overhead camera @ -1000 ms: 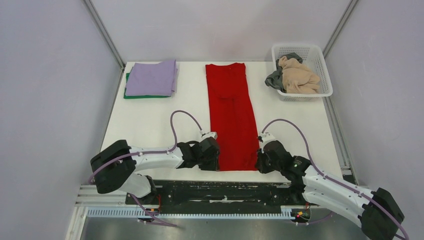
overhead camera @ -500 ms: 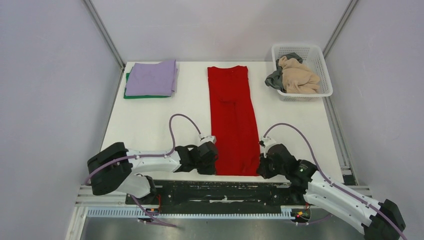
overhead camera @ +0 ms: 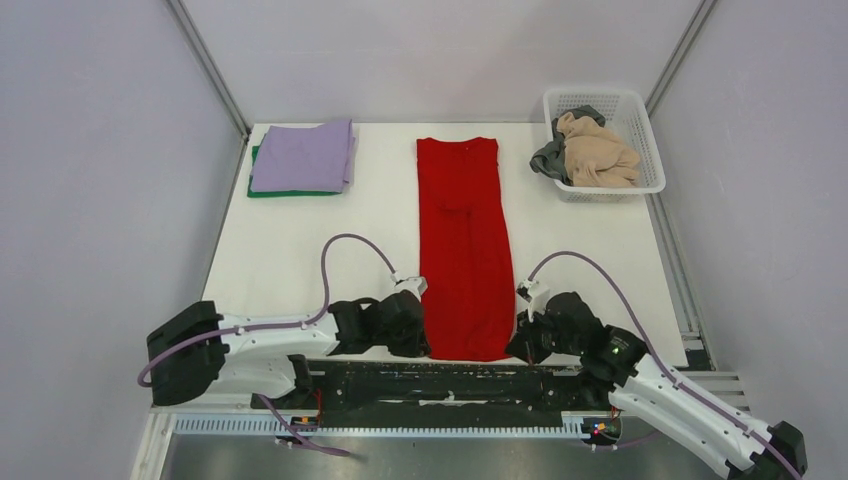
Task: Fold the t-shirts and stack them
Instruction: Grab the bottom of the folded rectangular tshirt with both arms, then fold the folded rectangular tshirt in 1/3 of the way
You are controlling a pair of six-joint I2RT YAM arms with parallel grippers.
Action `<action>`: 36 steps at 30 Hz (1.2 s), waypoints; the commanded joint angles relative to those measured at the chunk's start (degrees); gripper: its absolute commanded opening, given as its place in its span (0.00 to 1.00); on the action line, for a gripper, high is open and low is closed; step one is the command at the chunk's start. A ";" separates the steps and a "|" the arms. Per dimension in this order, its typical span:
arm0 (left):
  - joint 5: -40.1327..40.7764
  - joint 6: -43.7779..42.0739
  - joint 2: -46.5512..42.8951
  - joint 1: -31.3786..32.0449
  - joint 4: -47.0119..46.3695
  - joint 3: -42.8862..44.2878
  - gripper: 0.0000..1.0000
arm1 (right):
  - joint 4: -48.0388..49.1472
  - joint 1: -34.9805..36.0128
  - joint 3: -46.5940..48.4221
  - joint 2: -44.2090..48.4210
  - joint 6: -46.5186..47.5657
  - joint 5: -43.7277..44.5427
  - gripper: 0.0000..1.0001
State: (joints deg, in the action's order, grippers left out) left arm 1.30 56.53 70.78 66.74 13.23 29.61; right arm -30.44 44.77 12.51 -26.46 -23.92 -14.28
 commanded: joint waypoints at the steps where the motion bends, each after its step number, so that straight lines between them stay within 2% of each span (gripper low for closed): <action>1: -0.99 -2.19 -5.75 0.41 -2.54 1.15 0.02 | 3.90 0.14 2.86 1.42 0.85 -2.16 0.00; 5: 2.49 -3.42 -8.40 0.24 -1.11 2.77 0.02 | 4.22 0.14 5.60 -0.54 0.88 4.27 0.00; 9: 4.84 -5.86 -6.33 -1.70 -1.90 5.80 0.02 | 7.95 0.14 7.80 -2.92 0.96 11.49 0.00; 15: 1.14 -7.94 -3.36 -11.78 -9.49 8.73 0.02 | 12.23 -0.02 13.84 -11.33 2.94 19.85 0.00; 21: 0.49 -11.31 3.04 -20.38 -9.69 15.28 0.02 | 16.55 -2.29 20.54 -22.08 6.96 23.38 0.00; 26: -1.04 -12.66 10.80 -26.95 -8.94 21.53 0.02 | 23.26 -8.15 23.28 -29.27 12.27 22.07 0.00; 31: -1.82 -14.57 18.09 -30.48 -6.62 29.12 0.02 | 31.67 -15.21 24.48 -35.23 14.80 12.44 0.00; 36: -2.36 -15.51 23.10 -32.90 -4.62 33.76 0.02 | 34.95 -17.55 28.68 -42.98 18.55 8.44 0.00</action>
State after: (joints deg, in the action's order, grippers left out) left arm -0.25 44.84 91.50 35.35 7.62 58.98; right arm -2.50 28.38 35.97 -65.39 -10.11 -0.51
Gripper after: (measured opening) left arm 0.043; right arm 0.011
